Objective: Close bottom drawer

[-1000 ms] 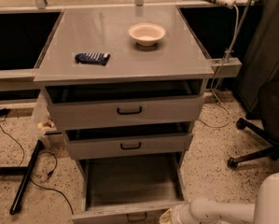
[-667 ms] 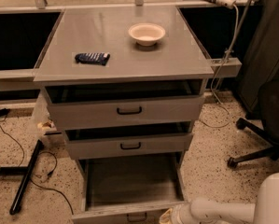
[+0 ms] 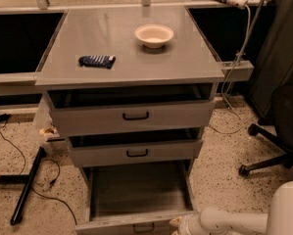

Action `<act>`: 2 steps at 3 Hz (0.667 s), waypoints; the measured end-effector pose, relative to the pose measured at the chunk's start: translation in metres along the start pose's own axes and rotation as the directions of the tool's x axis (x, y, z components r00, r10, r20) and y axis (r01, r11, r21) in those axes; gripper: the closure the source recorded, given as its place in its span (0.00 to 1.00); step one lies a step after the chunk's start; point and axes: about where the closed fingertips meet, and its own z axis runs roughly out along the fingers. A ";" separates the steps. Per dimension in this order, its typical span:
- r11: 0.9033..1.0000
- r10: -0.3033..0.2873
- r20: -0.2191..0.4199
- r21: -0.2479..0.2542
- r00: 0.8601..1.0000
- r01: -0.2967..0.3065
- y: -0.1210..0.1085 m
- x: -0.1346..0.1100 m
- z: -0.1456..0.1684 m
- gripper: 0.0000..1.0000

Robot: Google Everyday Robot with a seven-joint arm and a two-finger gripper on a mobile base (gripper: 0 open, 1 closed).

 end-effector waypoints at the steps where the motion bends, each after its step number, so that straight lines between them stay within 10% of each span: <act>1: 1.000 -0.015 0.035 -0.006 0.999 0.015 -0.011 -0.010 0.008 0.00; 2: 0.998 -0.047 0.116 -0.026 0.992 0.050 -0.033 -0.033 0.023 0.00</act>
Offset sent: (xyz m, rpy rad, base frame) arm 0.1053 0.0382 0.0005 0.2097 -0.1084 0.0927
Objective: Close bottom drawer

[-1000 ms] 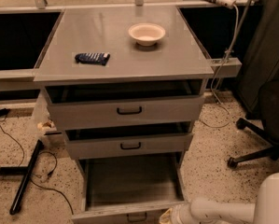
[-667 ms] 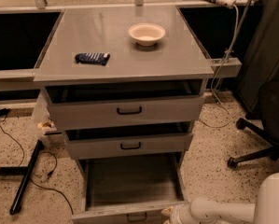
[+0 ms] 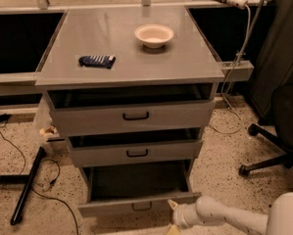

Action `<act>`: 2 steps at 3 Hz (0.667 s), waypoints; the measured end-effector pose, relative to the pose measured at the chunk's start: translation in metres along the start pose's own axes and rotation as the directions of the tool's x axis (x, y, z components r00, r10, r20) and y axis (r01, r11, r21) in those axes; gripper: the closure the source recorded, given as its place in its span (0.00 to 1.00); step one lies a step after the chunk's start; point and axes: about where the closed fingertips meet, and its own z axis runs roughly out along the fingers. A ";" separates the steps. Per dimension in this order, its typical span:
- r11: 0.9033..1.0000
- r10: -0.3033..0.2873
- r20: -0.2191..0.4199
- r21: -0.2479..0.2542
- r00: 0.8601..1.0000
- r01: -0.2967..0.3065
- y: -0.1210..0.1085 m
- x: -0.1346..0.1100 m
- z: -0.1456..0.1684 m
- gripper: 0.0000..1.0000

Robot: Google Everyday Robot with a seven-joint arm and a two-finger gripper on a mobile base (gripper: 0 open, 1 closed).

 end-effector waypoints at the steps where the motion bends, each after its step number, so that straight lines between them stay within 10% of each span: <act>1: 0.999 -0.048 0.059 -0.001 0.997 0.048 -0.038 -0.019 0.008 0.19; 2: 0.996 -0.089 0.084 0.020 0.993 0.087 -0.082 -0.032 0.010 0.43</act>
Offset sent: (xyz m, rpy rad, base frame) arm 0.1498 -0.0052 0.0112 0.0761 -0.1622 0.0560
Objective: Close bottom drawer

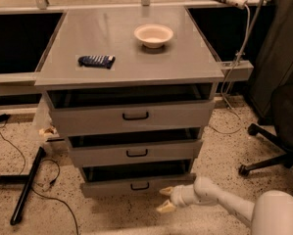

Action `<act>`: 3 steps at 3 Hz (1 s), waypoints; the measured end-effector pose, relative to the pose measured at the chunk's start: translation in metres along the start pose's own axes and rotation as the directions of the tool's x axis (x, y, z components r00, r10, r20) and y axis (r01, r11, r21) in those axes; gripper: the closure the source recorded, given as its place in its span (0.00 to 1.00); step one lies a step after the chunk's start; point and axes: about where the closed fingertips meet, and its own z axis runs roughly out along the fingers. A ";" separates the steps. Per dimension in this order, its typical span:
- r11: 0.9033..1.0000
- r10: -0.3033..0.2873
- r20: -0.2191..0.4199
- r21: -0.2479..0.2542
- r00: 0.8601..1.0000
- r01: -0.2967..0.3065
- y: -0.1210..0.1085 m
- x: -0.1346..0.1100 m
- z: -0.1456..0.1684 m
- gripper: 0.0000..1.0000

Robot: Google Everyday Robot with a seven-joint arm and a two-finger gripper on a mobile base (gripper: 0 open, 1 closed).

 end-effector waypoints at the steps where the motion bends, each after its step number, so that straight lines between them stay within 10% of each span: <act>1: 0.999 -0.012 -0.019 0.049 1.000 0.013 -0.060 0.001 0.001 0.66; 3: 0.992 -0.014 -0.024 0.122 1.000 0.017 -0.100 0.002 -0.017 0.39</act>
Offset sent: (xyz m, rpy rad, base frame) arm 0.0499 -0.0120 -0.0039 -0.0250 -0.0300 -0.0203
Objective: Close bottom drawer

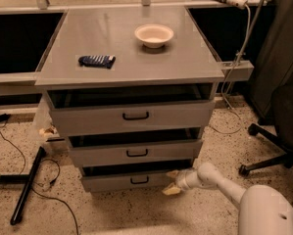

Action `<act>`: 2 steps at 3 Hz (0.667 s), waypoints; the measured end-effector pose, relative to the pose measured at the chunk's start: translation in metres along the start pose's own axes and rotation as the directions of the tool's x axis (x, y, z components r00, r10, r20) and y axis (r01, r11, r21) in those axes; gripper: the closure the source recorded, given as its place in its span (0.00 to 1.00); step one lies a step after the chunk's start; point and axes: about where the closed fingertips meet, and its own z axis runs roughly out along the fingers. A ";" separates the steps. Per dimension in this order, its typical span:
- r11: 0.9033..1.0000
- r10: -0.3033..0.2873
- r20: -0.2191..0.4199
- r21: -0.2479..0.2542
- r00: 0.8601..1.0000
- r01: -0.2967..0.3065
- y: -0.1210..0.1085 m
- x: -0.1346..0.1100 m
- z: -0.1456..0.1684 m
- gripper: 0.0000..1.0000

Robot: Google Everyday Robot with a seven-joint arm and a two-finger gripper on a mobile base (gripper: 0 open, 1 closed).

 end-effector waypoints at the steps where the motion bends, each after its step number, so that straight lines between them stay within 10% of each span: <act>1: 1.000 0.000 0.000 0.000 1.000 0.000 0.000 0.000 0.000 0.16; 2: 1.000 0.000 0.000 0.000 1.000 0.000 0.000 0.000 0.000 0.00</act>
Offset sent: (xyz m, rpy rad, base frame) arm 0.0000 0.0000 0.0000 0.0000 0.0000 0.0000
